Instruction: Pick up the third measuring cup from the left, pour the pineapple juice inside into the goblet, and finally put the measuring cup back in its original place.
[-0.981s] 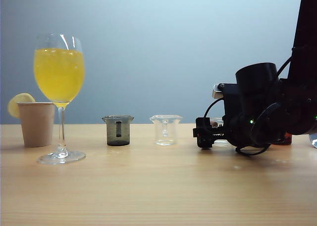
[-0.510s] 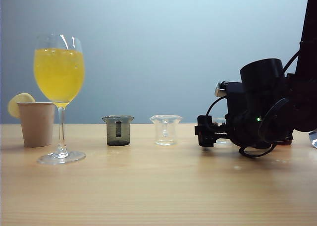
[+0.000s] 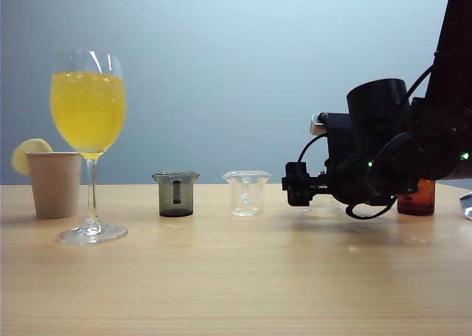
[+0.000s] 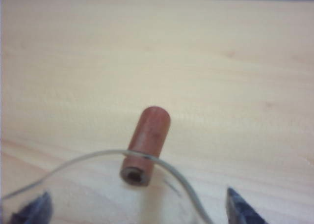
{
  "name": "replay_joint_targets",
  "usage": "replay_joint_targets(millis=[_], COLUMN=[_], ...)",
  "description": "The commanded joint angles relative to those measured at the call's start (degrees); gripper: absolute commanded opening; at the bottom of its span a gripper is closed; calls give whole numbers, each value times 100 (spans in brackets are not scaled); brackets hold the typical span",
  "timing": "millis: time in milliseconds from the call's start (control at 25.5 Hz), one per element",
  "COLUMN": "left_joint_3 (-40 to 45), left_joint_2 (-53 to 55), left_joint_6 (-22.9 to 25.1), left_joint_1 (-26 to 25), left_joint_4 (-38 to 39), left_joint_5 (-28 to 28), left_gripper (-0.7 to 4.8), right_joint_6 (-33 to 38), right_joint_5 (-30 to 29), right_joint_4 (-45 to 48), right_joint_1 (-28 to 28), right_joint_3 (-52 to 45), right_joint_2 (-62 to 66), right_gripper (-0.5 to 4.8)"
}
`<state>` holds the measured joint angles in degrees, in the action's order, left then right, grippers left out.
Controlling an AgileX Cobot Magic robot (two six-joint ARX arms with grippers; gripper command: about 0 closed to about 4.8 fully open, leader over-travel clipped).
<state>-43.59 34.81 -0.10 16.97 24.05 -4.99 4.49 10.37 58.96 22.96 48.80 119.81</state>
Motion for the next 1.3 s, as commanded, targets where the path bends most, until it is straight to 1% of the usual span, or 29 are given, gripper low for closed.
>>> replay_joint_targets(millis=[39,79,275,471,589,667,707,746,785,824,864,903,981,1021,1060,1138,1295], left_joint_3=[-31,-31,-31,-31,-31,-31,-31,-31,-31,-31,-31,-31,-31,-31,-31,-31,-31], left_joint_2=[-11,-11,-11,-11,-11,-11,-11,-11,-11,-11,-11,-11,-11,-11,-11,-11,-11], left_joint_6=[-37,-37,-37,-37,-37,-37,-37,-37,-37,-37,-37,-37,-37,-37,-37,-37,-37], left_joint_1=[0,0,0,0,0,0,0,0,0,0,0,0,0,0,0,0,0], left_joint_4=[-55,-55,-55,-55,-55,-55,-55,-55,-52,-55,-55,-55,-55,-52,-55,-55,-55], left_joint_5=[-20,-20,-20,-20,-20,-20,-20,-20,-20,-20,-20,-20,-17,-20,-20,-20,-20], left_gripper=[-4,-4,-4,-4,-4,-4,-4,-4,-4,-4,-4,-4,-4,-4,-4,-4,-4], right_joint_6=[203,271,310,304,308,321,321,315,321,319,319,321,319,319,315,243,188], right_joint_5=[-74,-157,-262,-282,-332,-422,-452,-479,-483,-564,-695,-745,-922,-953,-953,-1064,-1071], right_joint_4=[-125,-243,-2,-4,-127,-313,-426,-592,-734,-933,-1515,-1882,-3335,-3698,-4249,-4968,-5910], right_joint_1=[31,31,31,31,33,33,33,33,33,33,33,33,33,33,33,31,31], right_joint_3=[-20,-24,-330,-918,-1502,-1738,-1840,-1958,-2039,-2129,-2212,-2214,-2210,-2212,-2212,-2221,-2234], right_joint_2=[-22,-22,-94,-651,-1401,-1808,-2006,-2269,-2479,-2756,-3320,-3600,-4817,-5156,-5687,-6483,-7571], right_gripper=[479,479,479,479,479,215,70,-4,0,-8,-8,-8,-8,-8,-8,-8,-8])
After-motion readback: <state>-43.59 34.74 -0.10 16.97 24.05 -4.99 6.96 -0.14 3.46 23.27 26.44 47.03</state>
